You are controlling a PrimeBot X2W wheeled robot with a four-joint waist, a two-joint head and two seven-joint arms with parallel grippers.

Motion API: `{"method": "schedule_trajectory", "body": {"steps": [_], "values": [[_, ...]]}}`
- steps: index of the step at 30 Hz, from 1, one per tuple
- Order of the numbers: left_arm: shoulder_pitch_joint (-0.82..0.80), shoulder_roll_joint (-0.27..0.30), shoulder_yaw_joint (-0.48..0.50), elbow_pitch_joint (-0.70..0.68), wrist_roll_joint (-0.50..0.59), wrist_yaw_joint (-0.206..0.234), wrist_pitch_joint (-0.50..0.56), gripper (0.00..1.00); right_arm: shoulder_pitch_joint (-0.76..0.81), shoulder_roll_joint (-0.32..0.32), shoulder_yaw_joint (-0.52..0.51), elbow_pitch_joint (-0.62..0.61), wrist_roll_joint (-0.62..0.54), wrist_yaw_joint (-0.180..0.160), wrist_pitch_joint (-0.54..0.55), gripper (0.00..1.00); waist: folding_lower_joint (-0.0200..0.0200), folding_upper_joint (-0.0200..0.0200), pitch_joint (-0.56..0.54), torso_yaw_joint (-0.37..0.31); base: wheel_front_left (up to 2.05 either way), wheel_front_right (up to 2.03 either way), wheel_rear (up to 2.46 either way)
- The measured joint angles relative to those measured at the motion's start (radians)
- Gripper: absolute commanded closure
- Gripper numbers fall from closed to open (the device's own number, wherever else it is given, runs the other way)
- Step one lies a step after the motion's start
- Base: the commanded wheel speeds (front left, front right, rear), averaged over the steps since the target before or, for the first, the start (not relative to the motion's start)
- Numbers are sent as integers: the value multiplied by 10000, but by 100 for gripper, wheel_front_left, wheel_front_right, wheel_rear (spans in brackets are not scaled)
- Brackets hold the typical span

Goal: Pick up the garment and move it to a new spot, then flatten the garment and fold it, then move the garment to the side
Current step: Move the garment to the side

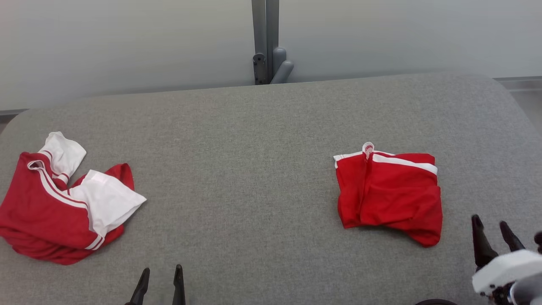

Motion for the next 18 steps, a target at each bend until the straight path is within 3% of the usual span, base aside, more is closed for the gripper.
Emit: {"method": "schedule_trajectory", "body": {"steps": [3, 8, 18], "values": [[-68, -4, -188, -23, -6, 46, 0, 0, -1232, -1005, 857, 219, 1620, -4, 2585, 0, 0, 0, 179, 14, 0, 0, 0], [-340, -8, -332, 23, 123, -19, 0, 0, -2539, -1680, 1515, 767, 2481, -4, 4782, 0, 0, 0, 525, 87, 0, 0, 0], [-1182, -8, -437, 67, 439, -242, 0, 0, -4449, -1879, 1831, 2897, 2460, -4, 5837, 0, 0, 0, 1358, 479, 0, 0, 0]]}}
